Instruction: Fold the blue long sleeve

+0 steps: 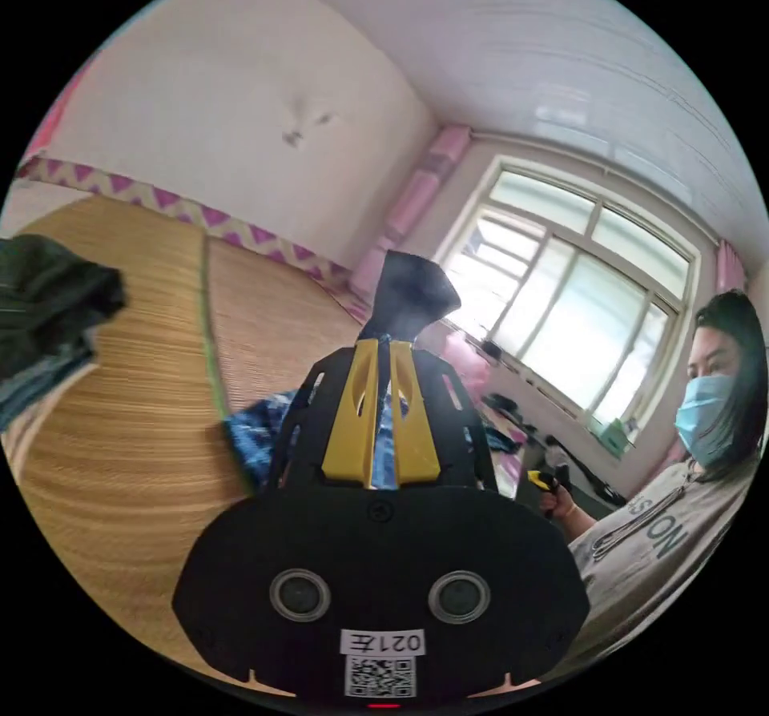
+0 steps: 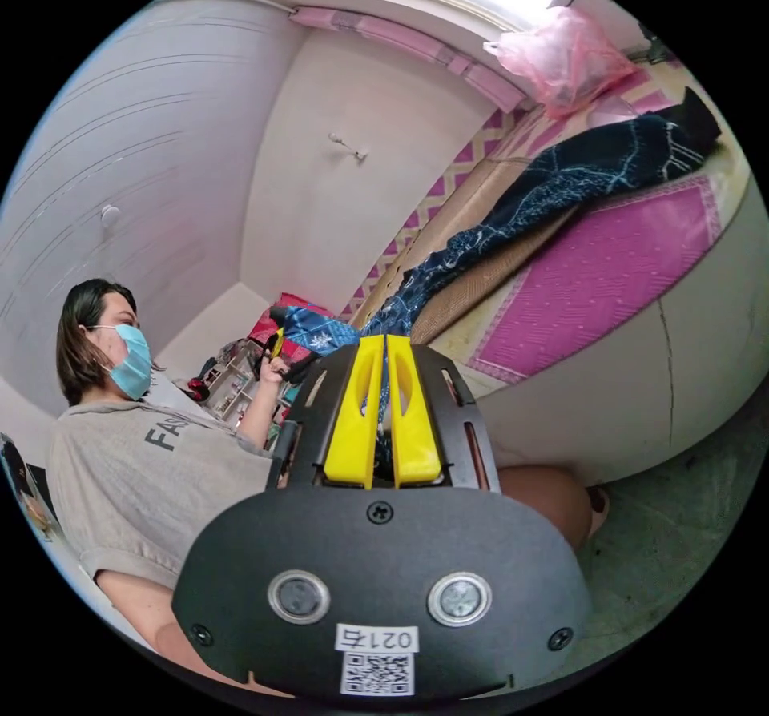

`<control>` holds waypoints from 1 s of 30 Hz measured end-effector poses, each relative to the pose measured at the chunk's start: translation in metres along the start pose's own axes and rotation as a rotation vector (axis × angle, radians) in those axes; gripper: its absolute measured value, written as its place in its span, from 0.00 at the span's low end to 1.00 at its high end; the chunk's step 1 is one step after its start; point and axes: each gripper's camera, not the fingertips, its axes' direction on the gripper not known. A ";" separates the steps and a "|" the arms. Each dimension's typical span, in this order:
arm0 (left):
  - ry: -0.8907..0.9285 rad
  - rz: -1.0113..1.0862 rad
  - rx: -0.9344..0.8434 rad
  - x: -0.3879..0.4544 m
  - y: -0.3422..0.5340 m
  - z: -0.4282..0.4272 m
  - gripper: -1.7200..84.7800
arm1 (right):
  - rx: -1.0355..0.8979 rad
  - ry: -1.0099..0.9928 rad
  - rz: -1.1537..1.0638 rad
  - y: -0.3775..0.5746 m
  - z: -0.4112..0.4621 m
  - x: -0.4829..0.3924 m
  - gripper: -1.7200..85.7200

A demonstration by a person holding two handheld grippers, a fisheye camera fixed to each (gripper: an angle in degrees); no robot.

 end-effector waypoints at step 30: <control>-0.329 -0.666 0.452 -0.245 0.389 -0.338 0.08 | -0.208 0.167 -0.255 -0.040 0.181 -0.160 0.09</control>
